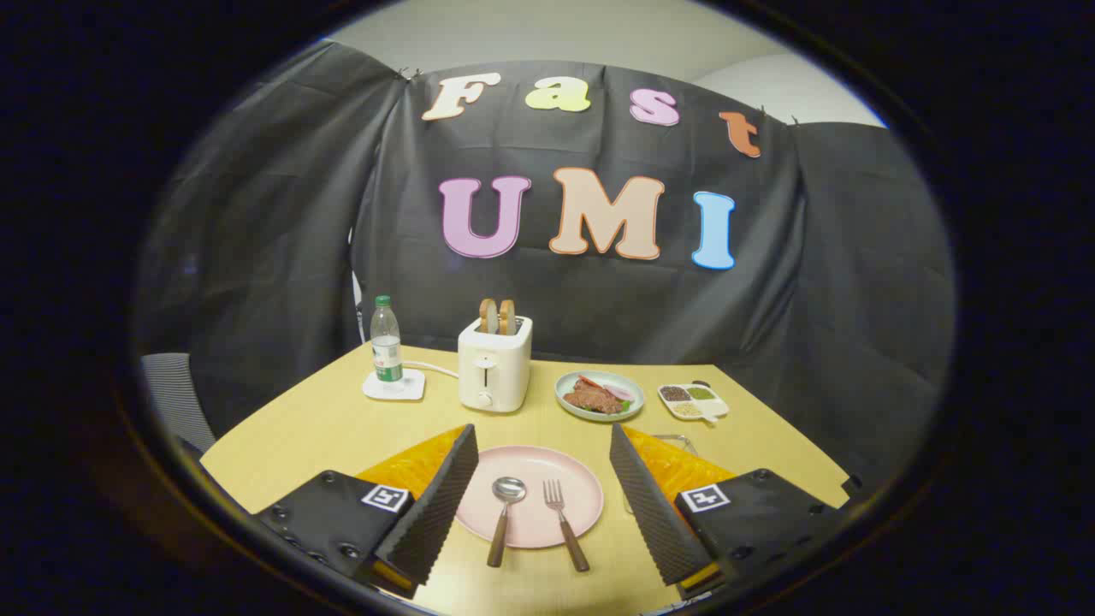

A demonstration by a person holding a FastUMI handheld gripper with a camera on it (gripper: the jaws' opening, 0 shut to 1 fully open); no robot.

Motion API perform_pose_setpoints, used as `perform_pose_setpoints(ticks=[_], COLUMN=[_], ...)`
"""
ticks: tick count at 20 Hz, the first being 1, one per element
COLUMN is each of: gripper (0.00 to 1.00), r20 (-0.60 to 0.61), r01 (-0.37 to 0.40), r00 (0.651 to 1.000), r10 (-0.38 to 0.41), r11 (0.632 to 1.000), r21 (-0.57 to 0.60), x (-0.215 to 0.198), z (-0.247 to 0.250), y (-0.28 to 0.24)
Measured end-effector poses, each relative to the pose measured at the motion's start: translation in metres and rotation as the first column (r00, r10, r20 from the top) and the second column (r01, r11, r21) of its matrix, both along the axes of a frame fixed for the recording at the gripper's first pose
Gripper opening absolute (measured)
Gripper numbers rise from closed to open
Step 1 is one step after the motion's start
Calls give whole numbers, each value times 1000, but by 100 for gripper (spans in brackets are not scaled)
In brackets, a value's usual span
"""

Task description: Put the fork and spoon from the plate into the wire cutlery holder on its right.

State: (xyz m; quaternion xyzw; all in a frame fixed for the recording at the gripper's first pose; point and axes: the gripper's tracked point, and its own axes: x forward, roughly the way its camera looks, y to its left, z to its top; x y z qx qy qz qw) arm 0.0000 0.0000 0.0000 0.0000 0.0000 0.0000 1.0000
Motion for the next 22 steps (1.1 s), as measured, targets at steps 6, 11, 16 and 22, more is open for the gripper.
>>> perform_pose_setpoints(ticks=[6,11,16,22], gripper=[99,99,99,99], r20=[-31,-62,-117,-196], r01=[-16,-55,-63,-66], r00=[999,997,992,980], r10=[15,51,51,46], r11=[999,996,993,993], r21=[-50,-68,-104,-95], x=[-4,-7,-5,2], z=[-12,-24,-44,-80], y=[-1,6,0,-12])
